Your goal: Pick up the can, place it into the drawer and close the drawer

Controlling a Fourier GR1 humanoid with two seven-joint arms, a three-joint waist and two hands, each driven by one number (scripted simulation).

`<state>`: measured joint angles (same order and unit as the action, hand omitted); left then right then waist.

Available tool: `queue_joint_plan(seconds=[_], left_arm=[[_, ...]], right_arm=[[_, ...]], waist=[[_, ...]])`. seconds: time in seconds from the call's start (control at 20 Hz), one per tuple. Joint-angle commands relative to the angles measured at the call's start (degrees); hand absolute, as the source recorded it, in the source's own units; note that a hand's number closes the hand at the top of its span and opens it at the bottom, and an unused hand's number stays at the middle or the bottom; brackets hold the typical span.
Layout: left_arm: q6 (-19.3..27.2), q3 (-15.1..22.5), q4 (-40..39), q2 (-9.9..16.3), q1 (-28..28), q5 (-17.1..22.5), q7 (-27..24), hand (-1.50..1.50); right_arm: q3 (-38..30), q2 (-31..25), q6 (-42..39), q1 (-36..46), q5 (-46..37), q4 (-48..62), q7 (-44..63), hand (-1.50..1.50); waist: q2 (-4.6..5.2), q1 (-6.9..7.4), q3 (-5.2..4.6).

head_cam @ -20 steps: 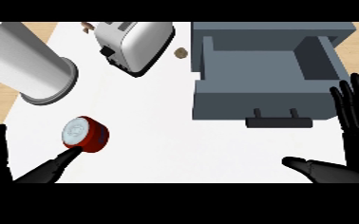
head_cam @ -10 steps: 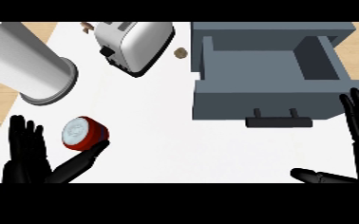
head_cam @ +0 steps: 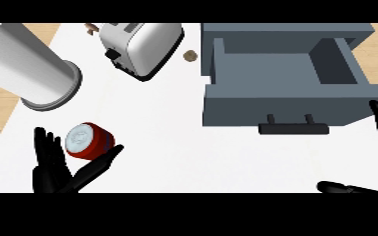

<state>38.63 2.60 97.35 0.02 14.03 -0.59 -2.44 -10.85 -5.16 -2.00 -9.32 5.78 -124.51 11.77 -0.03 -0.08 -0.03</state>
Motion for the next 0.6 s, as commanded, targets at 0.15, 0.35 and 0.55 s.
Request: queue_joint_plan(seconds=[0.15, 0.35, 0.55], left_arm=[[-0.7, -2.5, -3.9, 0.0, 1.5, 5.2, -5.5, -1.5], [-3.6, -4.5, -10.2, 0.1, 1.5, 9.4, -11.1, -1.5], [-4.5, -7.0, -21.0, 0.0, -3.6, 12.5, -18.1, -1.5]], right_arm=[[-3.8, -1.4, -1.8, 1.2, 1.8, 0.8, 0.2, -1.5], [-1.6, 0.2, -2.8, -0.9, -0.4, 0.3, -0.9, -1.5], [-1.6, 2.1, -2.0, -2.3, 0.1, -3.5, 0.0, -1.5]], waist=[[-0.01, 0.11, 0.03], [0.0, 0.11, 0.03], [0.0, -0.04, 0.02]])
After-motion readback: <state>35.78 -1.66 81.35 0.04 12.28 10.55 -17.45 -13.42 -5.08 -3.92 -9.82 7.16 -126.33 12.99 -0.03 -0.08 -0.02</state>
